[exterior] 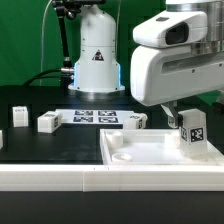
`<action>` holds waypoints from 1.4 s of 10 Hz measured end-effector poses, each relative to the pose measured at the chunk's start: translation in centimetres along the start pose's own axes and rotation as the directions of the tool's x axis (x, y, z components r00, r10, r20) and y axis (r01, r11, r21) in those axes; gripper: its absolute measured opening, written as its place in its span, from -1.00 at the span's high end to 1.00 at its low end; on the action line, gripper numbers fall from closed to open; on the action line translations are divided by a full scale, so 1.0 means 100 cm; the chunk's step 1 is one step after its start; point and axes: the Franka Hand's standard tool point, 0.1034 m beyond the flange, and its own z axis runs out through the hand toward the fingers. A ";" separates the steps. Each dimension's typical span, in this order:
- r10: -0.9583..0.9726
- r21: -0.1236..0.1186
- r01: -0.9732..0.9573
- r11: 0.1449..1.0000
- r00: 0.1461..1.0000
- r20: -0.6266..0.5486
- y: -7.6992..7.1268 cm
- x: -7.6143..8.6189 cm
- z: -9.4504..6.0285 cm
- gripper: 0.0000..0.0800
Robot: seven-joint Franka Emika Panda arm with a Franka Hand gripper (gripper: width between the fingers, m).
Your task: Assemble one leg
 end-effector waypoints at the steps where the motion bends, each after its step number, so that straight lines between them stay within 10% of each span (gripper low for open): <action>1: 0.002 -0.009 -0.002 1.000 1.000 -0.025 0.002 0.001 0.003 -0.62; 5: 0.002 -0.010 -0.003 1.000 1.000 -0.027 0.002 -0.002 0.009 -0.62; 8: 0.002 -0.010 -0.002 1.000 1.000 -0.026 0.002 -0.002 0.009 0.27; 14: 0.287 -0.004 -0.288 0.958 0.955 -0.074 -0.001 -0.001 0.011 0.27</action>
Offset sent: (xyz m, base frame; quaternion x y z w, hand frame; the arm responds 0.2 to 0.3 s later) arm -0.0041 -0.0015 -0.0057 -0.0021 0.0057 0.0098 0.9999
